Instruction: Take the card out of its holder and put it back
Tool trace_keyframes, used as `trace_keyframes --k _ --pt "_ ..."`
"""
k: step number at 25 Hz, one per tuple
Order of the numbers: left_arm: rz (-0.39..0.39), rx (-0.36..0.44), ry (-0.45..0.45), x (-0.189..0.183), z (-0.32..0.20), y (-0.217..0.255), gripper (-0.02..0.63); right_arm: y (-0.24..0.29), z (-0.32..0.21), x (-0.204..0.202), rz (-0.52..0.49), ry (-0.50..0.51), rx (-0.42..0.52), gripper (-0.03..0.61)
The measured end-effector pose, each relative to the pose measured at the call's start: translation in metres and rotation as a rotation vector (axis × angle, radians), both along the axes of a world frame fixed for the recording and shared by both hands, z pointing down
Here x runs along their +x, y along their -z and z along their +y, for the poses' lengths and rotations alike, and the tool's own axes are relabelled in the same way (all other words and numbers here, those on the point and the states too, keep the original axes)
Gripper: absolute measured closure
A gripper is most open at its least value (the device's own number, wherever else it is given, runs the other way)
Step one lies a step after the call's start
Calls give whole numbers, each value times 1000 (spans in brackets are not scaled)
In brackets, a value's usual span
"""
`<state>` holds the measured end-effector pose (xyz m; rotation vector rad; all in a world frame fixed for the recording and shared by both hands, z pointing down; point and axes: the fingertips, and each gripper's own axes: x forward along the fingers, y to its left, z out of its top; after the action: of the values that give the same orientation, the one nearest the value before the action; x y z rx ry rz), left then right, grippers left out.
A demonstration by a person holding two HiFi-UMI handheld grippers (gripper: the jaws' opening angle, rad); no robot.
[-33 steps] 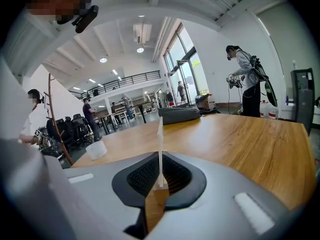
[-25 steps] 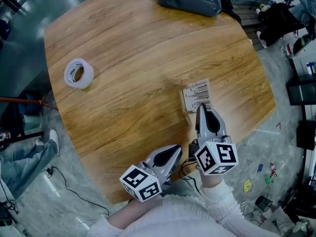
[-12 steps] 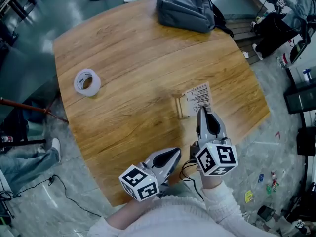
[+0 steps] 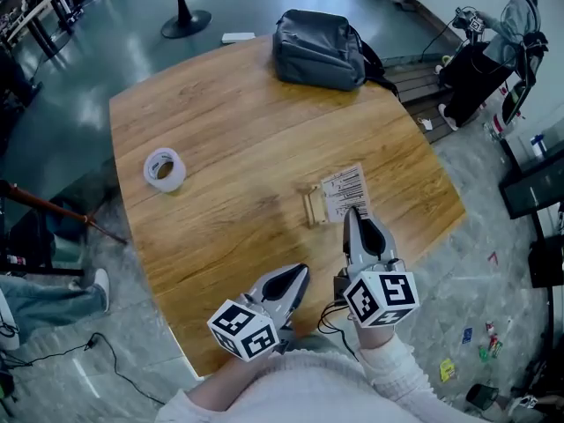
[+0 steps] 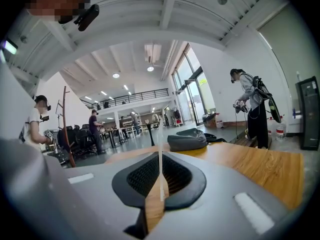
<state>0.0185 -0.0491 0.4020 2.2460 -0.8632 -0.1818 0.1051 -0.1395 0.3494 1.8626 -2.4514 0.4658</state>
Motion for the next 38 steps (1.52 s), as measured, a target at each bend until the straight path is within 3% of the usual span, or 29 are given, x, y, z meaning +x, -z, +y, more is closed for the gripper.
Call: trace_keyframes --k 11,20,38 --pt "-61 58 17 3 19 12 606 13 38 2 -41 16 21 583" --pt "-112 32 -1 3 30 5 606 10 51 3 -61 14 14 583" --pt "-126 34 -8 4 31 5 606 10 56 0 -59 20 9 583"
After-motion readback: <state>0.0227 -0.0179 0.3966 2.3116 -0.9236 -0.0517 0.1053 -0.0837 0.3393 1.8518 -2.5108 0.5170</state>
